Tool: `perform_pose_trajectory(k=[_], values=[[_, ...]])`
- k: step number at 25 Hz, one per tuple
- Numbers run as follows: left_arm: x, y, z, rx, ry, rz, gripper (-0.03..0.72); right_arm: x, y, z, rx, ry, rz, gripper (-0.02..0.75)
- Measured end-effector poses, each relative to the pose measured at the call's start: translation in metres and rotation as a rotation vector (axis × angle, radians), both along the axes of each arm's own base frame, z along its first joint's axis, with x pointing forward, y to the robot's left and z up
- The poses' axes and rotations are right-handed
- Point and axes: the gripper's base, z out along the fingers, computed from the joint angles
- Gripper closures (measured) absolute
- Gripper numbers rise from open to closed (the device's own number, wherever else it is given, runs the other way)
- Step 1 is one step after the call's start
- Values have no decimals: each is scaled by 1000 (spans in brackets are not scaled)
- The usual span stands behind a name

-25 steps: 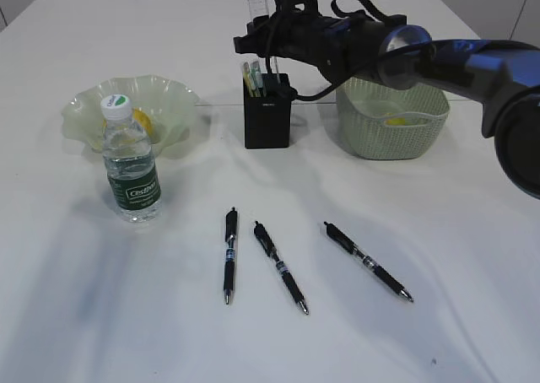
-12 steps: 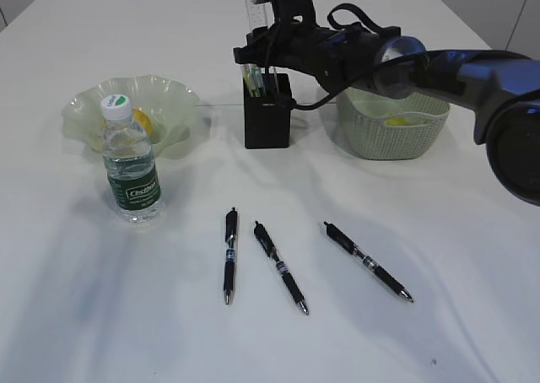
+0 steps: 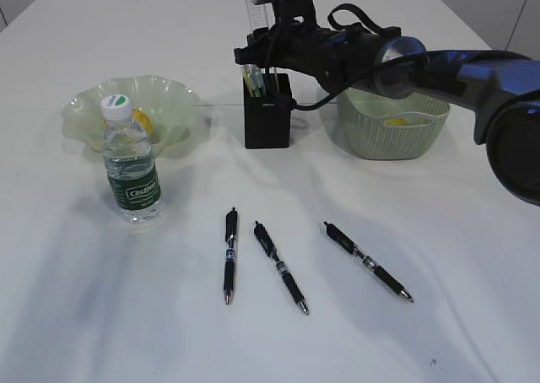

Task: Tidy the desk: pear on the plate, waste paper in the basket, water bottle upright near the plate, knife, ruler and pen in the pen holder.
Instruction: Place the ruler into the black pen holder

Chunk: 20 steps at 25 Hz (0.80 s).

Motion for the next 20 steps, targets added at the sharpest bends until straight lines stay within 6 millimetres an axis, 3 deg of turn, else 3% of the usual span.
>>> perform_pose_trajectory(k=[20], values=[[0, 0, 1, 0, -14, 0, 347, 2, -6, -3, 16, 36, -25, 456]])
